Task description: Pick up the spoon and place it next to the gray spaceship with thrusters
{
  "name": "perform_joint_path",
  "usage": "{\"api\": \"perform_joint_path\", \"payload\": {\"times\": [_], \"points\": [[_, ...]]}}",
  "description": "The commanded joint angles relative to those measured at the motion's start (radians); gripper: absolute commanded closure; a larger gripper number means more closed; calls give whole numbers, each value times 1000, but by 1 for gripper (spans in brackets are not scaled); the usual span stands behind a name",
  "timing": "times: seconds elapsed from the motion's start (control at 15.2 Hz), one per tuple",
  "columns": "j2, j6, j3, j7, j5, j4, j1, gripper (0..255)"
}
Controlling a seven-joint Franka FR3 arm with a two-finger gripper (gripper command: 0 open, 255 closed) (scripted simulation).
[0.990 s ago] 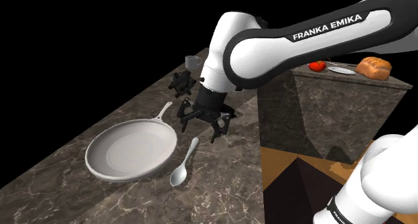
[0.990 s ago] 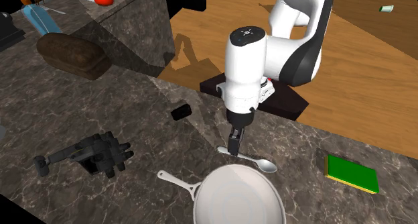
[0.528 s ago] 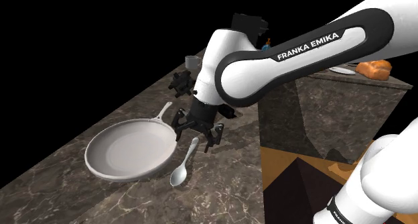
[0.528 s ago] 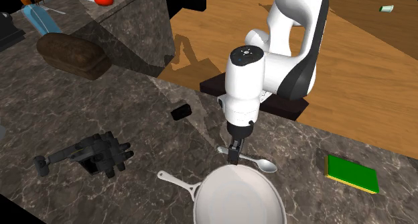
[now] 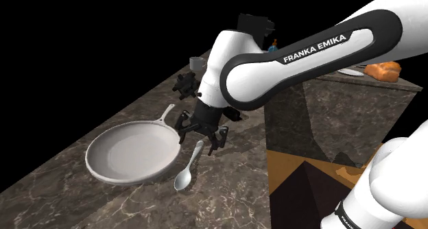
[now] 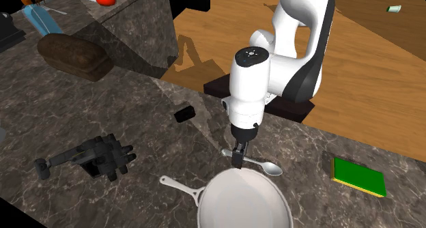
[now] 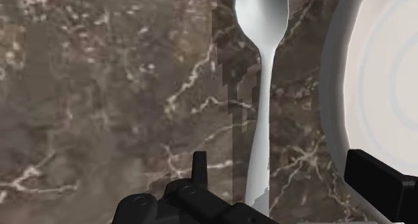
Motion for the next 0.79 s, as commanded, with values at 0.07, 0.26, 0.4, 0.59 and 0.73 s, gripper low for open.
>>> {"api": "perform_joint_path", "payload": {"times": [0.07,0.26,0.4,0.59,0.73], "points": [[6,-7,2,-1,1,-4,1,255],[10,-8,1,-1,-2,0,-1,255],[10,-8,1,-1,-2,1,-1,255],[11,0,4,2,-2,-5,1,255],[5,-9,1,2,-2,2,0,255]]}}
